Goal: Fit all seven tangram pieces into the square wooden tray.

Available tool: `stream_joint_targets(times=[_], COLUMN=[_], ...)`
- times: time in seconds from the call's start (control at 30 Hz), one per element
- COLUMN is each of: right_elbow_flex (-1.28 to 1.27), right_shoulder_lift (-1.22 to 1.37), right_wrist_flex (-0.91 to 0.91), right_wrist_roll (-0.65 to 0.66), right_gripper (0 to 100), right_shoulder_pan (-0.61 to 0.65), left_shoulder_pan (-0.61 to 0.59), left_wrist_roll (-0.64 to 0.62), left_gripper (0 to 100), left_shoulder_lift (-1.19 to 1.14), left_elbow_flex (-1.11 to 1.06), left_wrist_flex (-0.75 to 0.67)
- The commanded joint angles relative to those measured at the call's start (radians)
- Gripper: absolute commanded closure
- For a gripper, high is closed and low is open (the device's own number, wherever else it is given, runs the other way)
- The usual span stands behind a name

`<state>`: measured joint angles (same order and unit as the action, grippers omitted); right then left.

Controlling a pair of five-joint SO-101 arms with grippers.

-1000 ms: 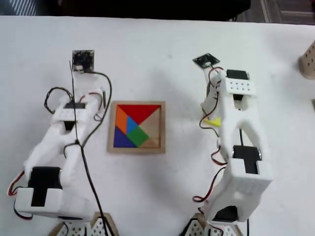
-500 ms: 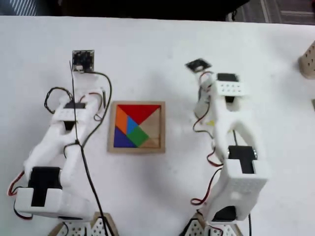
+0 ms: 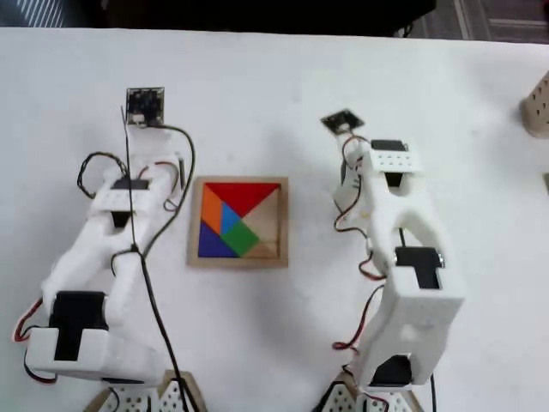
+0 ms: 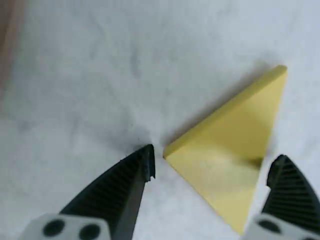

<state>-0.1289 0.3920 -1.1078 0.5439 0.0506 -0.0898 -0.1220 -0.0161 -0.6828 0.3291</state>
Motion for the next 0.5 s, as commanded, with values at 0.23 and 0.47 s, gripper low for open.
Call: stream_joint_targets(times=[0.23, 0.47], right_elbow_flex=[0.209, 0.338], right_shoulder_lift=[0.110, 0.202], right_wrist_flex=[-0.116, -0.209], right_wrist_roll=[0.023, 0.015], right_gripper=[65.6, 83.8], right_shoulder_pan=[-0.007, -0.007], left_shoulder_pan=[-0.005, -0.005], left_wrist_roll=[0.009, 0.009], left_gripper=[98, 98], left_shoulder_lift=[0.016, 0.016], left_elbow_flex=[0.066, 0.066], left_wrist_flex=[-0.018, -0.018])
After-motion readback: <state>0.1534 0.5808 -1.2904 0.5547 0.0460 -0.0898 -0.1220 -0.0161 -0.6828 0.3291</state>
